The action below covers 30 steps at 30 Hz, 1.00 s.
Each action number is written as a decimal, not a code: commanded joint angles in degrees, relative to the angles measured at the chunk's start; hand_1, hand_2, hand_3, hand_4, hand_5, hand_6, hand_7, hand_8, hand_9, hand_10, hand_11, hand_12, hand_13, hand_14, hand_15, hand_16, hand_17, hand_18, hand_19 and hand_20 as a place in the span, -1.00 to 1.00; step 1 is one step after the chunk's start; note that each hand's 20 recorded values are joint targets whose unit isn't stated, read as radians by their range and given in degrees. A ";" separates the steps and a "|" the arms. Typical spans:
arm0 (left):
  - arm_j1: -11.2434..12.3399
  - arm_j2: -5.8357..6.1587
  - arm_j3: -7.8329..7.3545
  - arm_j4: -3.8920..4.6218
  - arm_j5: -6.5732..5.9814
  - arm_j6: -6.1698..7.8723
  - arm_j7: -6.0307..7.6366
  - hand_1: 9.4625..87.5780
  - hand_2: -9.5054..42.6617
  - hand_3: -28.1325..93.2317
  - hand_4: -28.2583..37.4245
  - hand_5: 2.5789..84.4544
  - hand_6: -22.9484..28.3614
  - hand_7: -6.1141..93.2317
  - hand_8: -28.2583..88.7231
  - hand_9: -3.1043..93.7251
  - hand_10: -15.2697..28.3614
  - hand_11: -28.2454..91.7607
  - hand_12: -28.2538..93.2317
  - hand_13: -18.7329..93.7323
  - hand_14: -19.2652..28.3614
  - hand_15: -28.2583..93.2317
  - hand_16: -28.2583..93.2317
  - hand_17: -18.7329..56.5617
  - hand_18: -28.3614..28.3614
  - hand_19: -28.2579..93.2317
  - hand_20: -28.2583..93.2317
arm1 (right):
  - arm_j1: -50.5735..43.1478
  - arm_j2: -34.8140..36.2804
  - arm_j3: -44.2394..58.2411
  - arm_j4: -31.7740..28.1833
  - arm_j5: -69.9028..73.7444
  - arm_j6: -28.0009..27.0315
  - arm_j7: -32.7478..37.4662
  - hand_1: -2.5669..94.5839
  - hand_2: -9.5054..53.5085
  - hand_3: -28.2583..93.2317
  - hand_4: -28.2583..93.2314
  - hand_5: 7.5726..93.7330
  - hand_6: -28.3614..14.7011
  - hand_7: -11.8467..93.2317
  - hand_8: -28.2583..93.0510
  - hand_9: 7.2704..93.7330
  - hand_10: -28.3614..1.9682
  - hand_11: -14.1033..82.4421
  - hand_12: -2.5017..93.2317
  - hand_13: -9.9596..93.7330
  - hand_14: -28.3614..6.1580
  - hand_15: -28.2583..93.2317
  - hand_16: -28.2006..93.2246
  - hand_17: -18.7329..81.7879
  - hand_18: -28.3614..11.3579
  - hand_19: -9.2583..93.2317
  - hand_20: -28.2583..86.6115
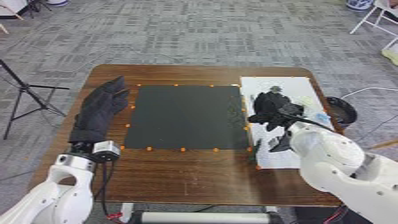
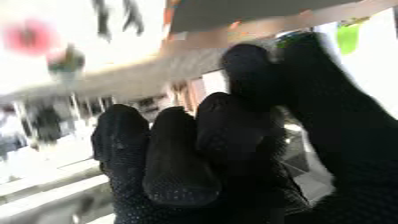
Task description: Arrange flowers
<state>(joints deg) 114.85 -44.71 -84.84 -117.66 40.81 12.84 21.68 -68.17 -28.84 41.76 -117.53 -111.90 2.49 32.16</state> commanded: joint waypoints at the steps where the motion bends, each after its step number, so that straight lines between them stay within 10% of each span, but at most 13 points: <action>1: 1.62 -0.66 -0.77 -0.36 0.06 -0.29 -0.70 -0.50 -0.89 0.57 -0.93 -0.30 0.01 -0.44 -0.67 -0.48 0.18 -0.19 -0.21 -0.35 0.33 -0.08 -0.44 -0.76 0.65 0.08 -0.33 | 1.30 1.11 1.89 -4.19 3.64 -19.92 7.18 -0.50 -0.93 0.60 -1.00 0.73 0.33 0.18 -0.71 0.80 0.17 0.53 -0.05 0.70 0.05 0.83 0.08 0.28 -0.73 1.00 0.67; 12: 2.37 -0.84 -0.33 -0.60 0.12 -0.35 -0.65 -0.51 -0.89 0.57 -0.94 -0.31 0.00 -0.43 -0.68 -0.48 0.17 -0.19 -0.21 -0.35 0.33 -0.08 -0.43 -0.76 0.65 0.09 -0.33 | -3.05 -0.92 -0.40 -7.43 3.73 -25.22 8.35 -0.50 -0.96 0.52 -1.00 0.90 0.38 0.03 -0.69 0.93 0.23 0.45 -0.08 0.78 0.09 0.81 0.07 0.38 -0.75 1.00 0.70; 30: 3.54 -1.16 -0.13 -0.67 -0.41 -0.76 -0.96 -0.51 -0.85 0.56 -0.93 -0.31 0.00 -0.43 -0.69 -0.48 0.17 -0.19 -0.21 -0.34 0.33 -0.08 -0.43 -0.76 0.66 0.09 -0.33 | 5.72 -6.86 -15.26 4.12 -2.30 -24.63 11.37 -0.58 -0.94 0.54 -1.00 1.00 0.43 0.01 -0.65 1.00 0.27 0.48 -0.15 0.86 0.14 0.80 0.07 0.45 -0.72 1.00 0.73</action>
<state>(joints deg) 117.51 -45.24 -85.12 -117.82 40.70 12.76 21.30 -63.82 -33.29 30.17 -117.38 -112.18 -20.99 40.69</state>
